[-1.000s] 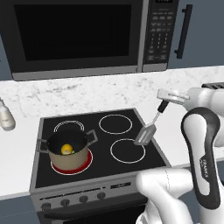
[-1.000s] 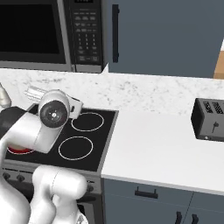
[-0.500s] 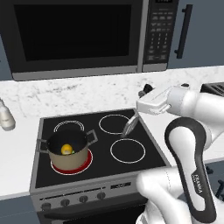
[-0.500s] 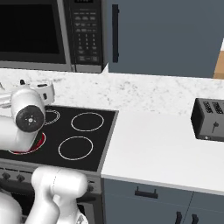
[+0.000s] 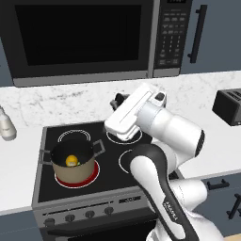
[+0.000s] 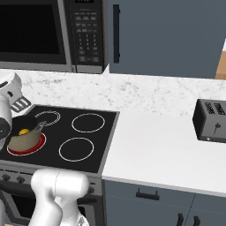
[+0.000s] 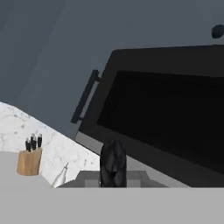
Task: Put the lemon and lemon wedge in the pot. Retrieve the spatula and lightly stir the vegetables in the pot.
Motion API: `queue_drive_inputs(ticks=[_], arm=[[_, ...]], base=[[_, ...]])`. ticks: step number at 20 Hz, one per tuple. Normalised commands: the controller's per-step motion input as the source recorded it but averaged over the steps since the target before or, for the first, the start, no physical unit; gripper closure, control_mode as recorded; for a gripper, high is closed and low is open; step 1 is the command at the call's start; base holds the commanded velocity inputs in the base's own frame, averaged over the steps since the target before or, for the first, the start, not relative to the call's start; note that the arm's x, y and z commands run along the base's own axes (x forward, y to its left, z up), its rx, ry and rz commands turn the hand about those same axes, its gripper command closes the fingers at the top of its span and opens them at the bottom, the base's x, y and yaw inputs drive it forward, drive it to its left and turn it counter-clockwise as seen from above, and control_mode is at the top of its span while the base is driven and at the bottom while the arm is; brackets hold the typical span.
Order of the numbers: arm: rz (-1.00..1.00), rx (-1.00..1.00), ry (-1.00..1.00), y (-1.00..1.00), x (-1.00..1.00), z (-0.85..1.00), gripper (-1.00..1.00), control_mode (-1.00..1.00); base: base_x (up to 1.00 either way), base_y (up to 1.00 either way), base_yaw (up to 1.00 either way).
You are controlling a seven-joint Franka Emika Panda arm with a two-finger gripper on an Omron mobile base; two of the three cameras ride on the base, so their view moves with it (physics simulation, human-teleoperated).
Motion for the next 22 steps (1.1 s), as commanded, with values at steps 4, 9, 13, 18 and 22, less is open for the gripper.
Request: queue_drive_inputs(ticks=[4,9,13,18,22], arm=[[0.0,-0.18,-0.01,0.98,0.0,-0.1,1.0,-1.0],[-0.01,-0.06,0.0,0.44,-0.28,0.0,1.0,-1.0],[-0.07,0.0,0.0,0.0,-0.47,0.02,1.0,-1.0],[-0.05,0.0,0.02,-0.1,-0.21,0.0,1.0,-1.0],[0.0,0.0,0.0,0.0,0.0,0.0,1.0,1.0]], base=[[0.0,0.0,0.0],[0.0,0.0,0.0],[0.0,0.0,0.0],[0.0,0.0,0.0],[-0.16,0.59,-0.08]])
